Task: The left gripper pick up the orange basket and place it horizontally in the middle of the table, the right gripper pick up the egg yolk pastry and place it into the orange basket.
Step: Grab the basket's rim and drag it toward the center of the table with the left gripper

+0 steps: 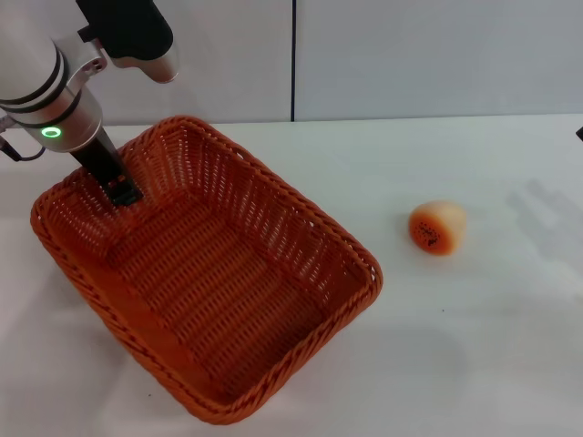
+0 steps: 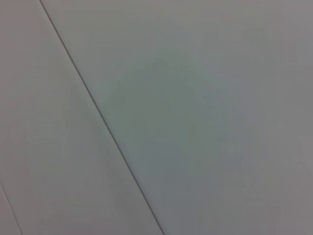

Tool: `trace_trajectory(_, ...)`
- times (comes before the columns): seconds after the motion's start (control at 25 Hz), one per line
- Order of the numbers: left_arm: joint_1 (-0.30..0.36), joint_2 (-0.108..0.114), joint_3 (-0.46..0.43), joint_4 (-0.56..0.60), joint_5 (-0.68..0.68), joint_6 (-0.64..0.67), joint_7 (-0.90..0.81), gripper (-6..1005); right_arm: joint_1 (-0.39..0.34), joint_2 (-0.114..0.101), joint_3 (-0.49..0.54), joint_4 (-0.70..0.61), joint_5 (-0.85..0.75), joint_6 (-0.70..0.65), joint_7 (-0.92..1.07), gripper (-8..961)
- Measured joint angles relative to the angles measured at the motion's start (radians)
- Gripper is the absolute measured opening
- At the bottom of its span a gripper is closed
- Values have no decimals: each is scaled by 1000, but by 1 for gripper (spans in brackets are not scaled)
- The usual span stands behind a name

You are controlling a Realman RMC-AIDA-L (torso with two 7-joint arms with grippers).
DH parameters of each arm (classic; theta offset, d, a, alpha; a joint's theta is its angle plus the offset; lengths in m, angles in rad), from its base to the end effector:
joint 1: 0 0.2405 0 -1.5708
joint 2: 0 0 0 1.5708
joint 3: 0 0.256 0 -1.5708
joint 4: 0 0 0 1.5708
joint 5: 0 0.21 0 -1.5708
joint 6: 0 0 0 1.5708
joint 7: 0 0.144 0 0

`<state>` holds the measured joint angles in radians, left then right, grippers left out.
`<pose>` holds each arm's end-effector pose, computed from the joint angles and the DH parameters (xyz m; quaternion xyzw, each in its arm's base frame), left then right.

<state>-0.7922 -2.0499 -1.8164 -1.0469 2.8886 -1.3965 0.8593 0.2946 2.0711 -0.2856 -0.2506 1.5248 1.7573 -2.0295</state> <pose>-0.2071 0.4084 0.0120 -0.9043 -0.1839 0.3129 0.2247 0.3218 0.2509 0.0298 -0.7246 0.3061 0.5300 0.3168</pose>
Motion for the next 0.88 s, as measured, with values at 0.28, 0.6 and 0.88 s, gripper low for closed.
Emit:
trace_trajectory(0.28,-67,12,-34,81,-1,-61,-31,278,6,-1,-2,-3,0,-5,0,511)
trace_trajectory(0.6,-132,57,-156,92,-2,-214,-104,264,8,-3,-1,-4,0,-6,0,512)
trace_trajectory(0.88,-153,88,-177,95,-2,-262,-234,157,12,-4,-1,-4,0,-6,0,511)
